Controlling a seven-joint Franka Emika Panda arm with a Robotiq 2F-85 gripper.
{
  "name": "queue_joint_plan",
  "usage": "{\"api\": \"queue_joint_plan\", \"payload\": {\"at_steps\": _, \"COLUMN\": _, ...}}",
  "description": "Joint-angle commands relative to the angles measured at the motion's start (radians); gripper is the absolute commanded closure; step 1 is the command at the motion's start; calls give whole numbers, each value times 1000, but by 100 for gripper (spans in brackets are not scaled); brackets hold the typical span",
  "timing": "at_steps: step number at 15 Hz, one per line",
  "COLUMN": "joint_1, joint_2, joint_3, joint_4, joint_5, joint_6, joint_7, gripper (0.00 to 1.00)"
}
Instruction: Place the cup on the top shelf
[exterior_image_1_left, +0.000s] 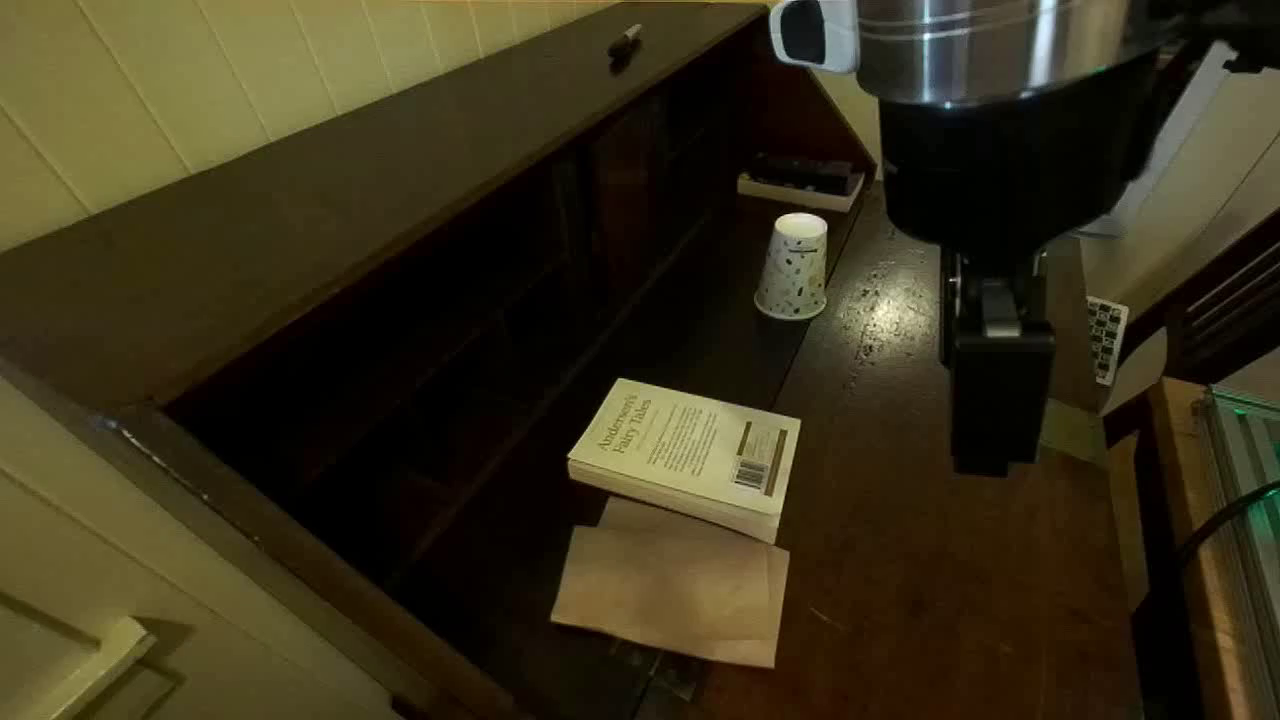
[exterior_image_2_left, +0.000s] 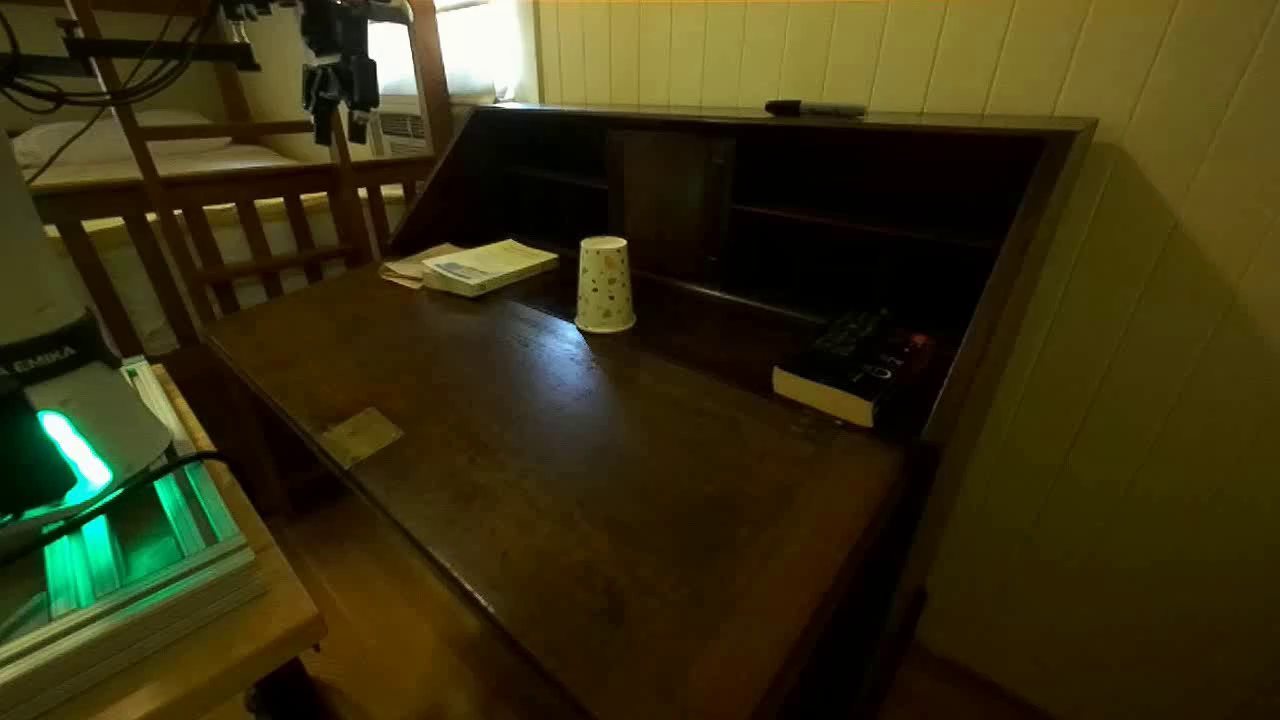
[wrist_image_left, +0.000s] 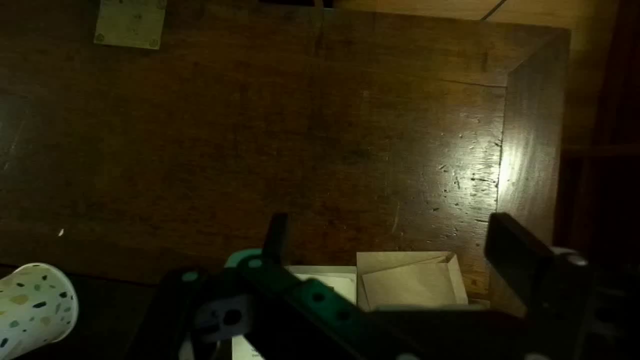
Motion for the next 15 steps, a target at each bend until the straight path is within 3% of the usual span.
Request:
{"api": "queue_joint_plan", "payload": {"at_steps": 1, "joint_1": 15, "joint_2": 1, "joint_3": -14, "joint_4": 2, "joint_5": -3, "joint_6": -3, "joint_7": 3, "gripper": 0}}
{"api": "queue_joint_plan", "payload": {"at_steps": 9, "joint_1": 15, "joint_2": 1, "joint_3": -14, "joint_4": 2, "joint_5": -3, "joint_6": -3, "joint_7": 3, "gripper": 0}}
{"api": "queue_joint_plan", "payload": {"at_steps": 15, "joint_1": -61, "joint_2": 20, "joint_3": -130, "joint_4": 14, "joint_5": 59, "joint_6": -38, "joint_7": 27, "gripper": 0}}
